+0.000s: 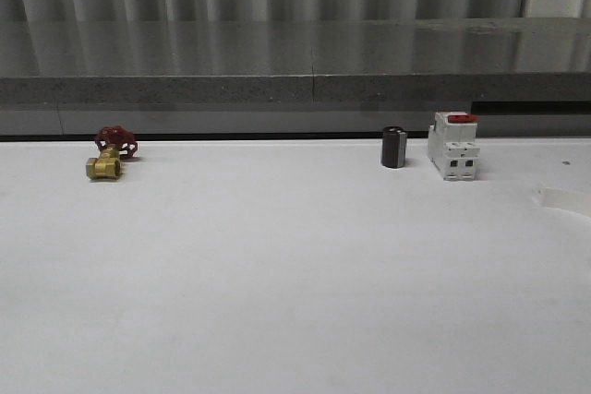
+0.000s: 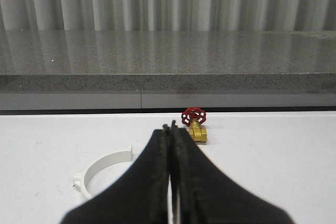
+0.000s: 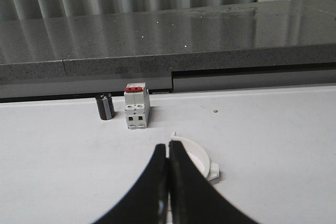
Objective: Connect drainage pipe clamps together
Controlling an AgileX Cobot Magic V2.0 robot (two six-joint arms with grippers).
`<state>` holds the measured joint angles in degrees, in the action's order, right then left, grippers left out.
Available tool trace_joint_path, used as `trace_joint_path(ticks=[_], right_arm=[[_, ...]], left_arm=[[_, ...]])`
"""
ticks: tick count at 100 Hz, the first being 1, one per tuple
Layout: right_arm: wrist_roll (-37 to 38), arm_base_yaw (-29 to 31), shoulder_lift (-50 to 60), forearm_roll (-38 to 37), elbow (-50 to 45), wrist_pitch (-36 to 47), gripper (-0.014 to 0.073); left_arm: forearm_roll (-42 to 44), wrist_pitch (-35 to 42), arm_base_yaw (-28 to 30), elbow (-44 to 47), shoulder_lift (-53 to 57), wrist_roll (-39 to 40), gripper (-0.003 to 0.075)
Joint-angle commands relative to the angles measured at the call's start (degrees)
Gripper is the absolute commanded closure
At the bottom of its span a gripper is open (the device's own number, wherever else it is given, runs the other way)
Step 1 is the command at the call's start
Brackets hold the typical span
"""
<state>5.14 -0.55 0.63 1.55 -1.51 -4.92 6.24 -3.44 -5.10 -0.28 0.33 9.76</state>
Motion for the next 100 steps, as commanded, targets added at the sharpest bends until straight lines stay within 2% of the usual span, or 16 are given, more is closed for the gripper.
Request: trace_joint_path(ticks=[1,42,60,85,100], right_arm=[[-0.52,-0.07,1.16,-0.05,0.84,4.92,0.0711],[-0.52,-0.07,1.16,-0.05,0.84,4.92,0.0711],[-0.52,-0.07,1.16,-0.05,0.84,4.92,0.0711],[-0.52,-0.07,1.16,-0.05,0.84,4.92,0.0711],[-0.52,-0.07,1.16,-0.05,0.84,4.92,0.0711]], left_arm=[[0.01,4.75,-0.22,2.05,1.75,0.56,0.074],[0.01,6.69,-0.22,2.05,1.75,0.56,0.074],[3.18,7.16,-0.22,-1.09,1.62,0.56,0.074],[1.4,-2.85,-0.22,-18.2,-8.15,0.56,0.074],[0.84,-18.82,-0.22,-31.77,-18.57,0.56,0.074]])
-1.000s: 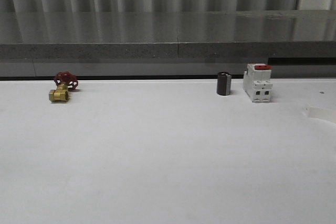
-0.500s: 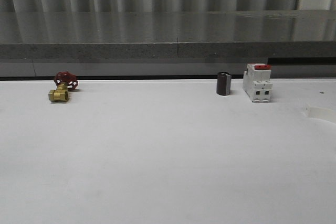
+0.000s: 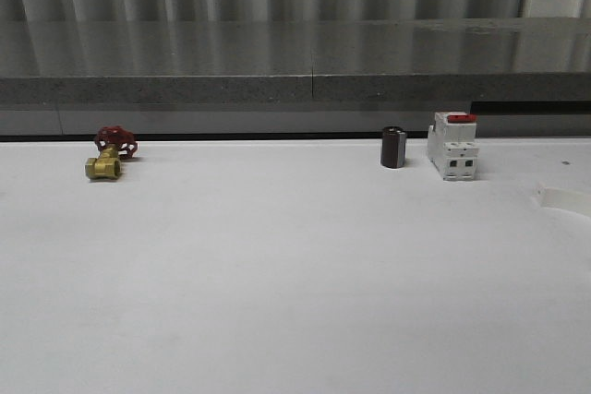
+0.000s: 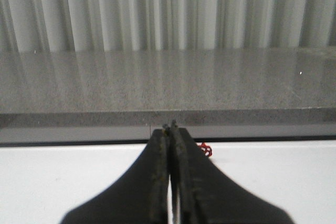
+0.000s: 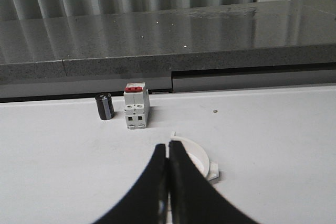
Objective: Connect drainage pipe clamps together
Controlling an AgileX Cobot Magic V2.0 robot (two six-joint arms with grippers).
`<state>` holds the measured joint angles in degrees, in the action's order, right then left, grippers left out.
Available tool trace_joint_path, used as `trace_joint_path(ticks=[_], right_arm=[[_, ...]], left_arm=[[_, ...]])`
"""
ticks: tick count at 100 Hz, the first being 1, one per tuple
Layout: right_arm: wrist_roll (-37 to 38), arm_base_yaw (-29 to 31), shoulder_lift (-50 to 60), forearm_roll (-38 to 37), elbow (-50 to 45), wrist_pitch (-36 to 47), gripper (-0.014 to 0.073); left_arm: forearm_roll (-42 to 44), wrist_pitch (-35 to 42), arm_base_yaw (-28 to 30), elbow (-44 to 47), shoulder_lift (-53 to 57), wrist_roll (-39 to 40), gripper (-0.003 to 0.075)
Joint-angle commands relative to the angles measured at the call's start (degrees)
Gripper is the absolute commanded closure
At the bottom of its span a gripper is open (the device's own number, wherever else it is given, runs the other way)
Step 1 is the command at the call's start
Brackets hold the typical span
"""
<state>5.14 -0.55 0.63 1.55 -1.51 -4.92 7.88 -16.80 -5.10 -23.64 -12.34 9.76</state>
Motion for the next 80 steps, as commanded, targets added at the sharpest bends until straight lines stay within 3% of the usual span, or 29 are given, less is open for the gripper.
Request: trace_joint_path(ticks=[1,17,55,67,80], right_arm=[[-0.52,-0.07,1.16,-0.05,0.84,4.92,0.0711],[-0.52,-0.07,1.16,-0.05,0.84,4.92,0.0711],[-0.52,-0.07,1.16,-0.05,0.84,4.92,0.0711],[-0.52,-0.07,1.16,-0.05,0.84,4.92,0.0711],[-0.52,-0.07,1.16,-0.05,0.84,4.92,0.0711]], left_arm=[[-0.8,-6.23,-0.22,-8.98,-6.96,0.56,0.074],[-2.89,-19.94,-0.22,-19.02,-18.21,0.56,0.074],[-4.59,-22.47,-0.22,-21.27,-33.67,0.56,0.0723],[-4.59,-23.27,-0.22,-21.27,-36.21,0.56,0.0571],[-4.69,-23.97,-0.22,-21.27,-37.99,0.56,0.0267]])
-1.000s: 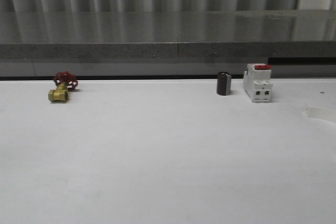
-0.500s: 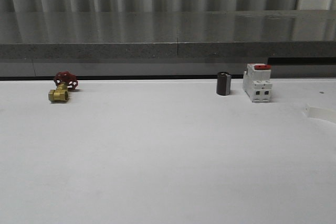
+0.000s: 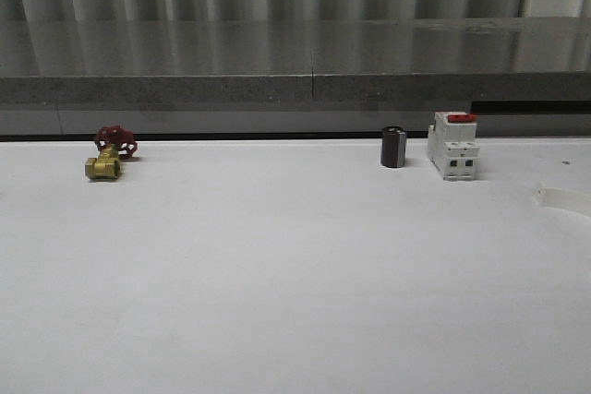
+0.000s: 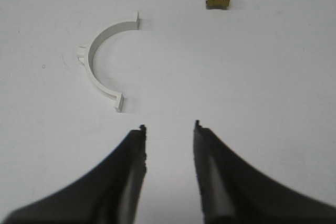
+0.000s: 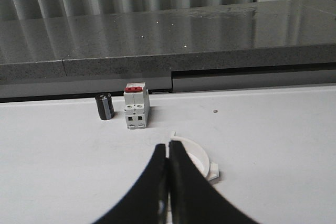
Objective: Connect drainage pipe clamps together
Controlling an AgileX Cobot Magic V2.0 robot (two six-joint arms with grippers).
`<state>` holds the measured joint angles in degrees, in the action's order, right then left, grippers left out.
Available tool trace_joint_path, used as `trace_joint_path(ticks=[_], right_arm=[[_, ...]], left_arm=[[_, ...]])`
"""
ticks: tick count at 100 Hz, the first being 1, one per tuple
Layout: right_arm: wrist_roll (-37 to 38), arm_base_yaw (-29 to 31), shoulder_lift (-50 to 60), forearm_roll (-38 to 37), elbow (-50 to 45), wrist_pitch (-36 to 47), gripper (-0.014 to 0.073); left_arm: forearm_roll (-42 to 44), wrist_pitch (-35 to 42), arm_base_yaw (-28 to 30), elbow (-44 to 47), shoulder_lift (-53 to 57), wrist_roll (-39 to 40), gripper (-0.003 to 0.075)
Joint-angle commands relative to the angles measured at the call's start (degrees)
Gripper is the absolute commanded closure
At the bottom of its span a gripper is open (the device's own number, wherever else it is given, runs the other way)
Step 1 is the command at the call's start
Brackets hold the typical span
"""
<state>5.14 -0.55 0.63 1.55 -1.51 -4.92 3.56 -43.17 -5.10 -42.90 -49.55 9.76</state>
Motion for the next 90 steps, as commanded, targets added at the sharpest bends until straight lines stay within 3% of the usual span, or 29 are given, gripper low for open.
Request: trace_joint_path(ticks=[1,6,13,37,52,78,90], right_arm=[[-0.52,-0.07,1.16,-0.05,0.84,4.92,0.0711],[-0.52,-0.07,1.16,-0.05,0.84,4.92,0.0711],[-0.52,-0.07,1.16,-0.05,0.84,4.92,0.0711],[-0.52,-0.07,1.16,-0.05,0.84,4.92,0.0711],[-0.52,-0.07,1.16,-0.05,0.84,4.92,0.0711],[-0.52,-0.07,1.16,-0.05,0.84,4.92,0.0711],[-0.52,-0.07,1.16,-0.05,0.84,4.92,0.0711]], left_arm=[[-0.37,2.51,-0.22,-2.01,-0.85,0.56,0.0251],[-0.27,2.51,-0.22,-2.01,-1.26,0.56,0.0154],[1.12,2.65,-0.22,-2.01,-2.03,0.56,0.01],[2.26,0.91,-0.11,-7.53,-12.56,0.56,0.0099],[2.26,1.04,3.71,-13.7,-22.39,-0.07,0.0099],[-2.39,0.4,12.02,-24.04,-38.86,-15.15,0.0099],[-3.11,0.54,14.5,-27.25,-45.16,-16.96,0.0099]])
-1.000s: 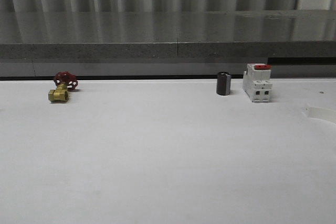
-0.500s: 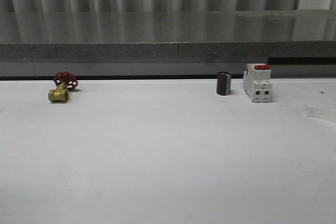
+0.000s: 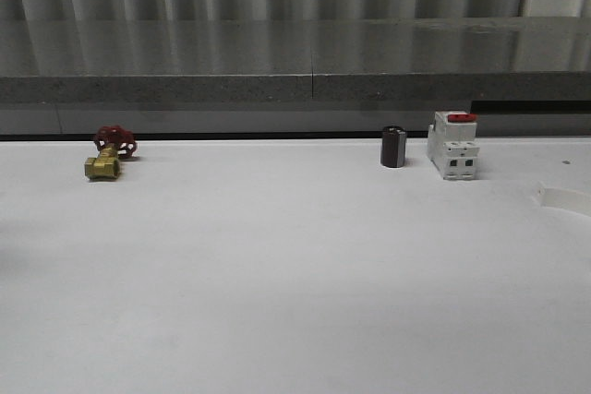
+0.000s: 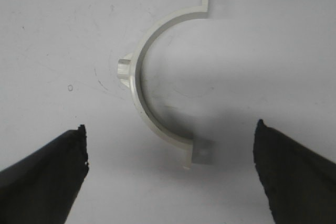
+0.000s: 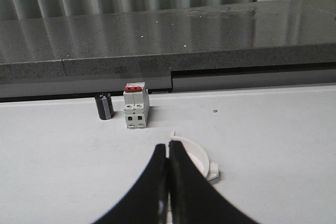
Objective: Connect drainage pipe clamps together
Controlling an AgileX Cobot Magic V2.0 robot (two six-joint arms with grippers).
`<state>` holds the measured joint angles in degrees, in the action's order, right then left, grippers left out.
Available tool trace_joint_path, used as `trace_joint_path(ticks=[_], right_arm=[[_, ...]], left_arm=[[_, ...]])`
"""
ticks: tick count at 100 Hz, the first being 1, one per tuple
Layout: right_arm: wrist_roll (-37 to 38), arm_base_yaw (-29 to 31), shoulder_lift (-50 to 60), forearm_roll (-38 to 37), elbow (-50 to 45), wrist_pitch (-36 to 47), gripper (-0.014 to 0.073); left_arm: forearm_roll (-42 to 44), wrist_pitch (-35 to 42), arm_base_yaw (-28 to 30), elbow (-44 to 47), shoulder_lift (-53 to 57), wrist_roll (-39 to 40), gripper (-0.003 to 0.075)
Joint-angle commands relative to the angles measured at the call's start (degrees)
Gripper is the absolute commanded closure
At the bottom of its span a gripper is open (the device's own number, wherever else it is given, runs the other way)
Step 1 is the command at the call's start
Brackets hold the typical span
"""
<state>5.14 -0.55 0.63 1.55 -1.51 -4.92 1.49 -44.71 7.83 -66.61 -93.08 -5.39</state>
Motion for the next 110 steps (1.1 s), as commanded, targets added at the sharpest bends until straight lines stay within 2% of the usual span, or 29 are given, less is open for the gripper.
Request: trace_joint_path(ticks=[1,36,76,93,110], right_arm=[[-0.52,-0.07,1.16,-0.05,0.84,4.92,0.0711],[-0.52,-0.07,1.16,-0.05,0.84,4.92,0.0711],[-0.52,-0.07,1.16,-0.05,0.84,4.92,0.0711],[-0.52,-0.07,1.16,-0.05,0.84,4.92,0.0711],[-0.52,-0.07,1.16,-0.05,0.84,4.92,0.0711]], left_arm=[[-1.03,2.32,1.7,-3.69,-2.29,-1.82,0.0099],[-2.07,4.15,3.96,-9.46,-15.29,-5.93,0.0099],[-5.58,5.02,3.96,-12.22,-19.75,-8.72,0.0106],[-5.58,5.02,3.96,-12.22,-20.12,-8.72,0.0234],[-5.58,4.58,3.96,-12.22,-20.12,-8.72,0.0442]])
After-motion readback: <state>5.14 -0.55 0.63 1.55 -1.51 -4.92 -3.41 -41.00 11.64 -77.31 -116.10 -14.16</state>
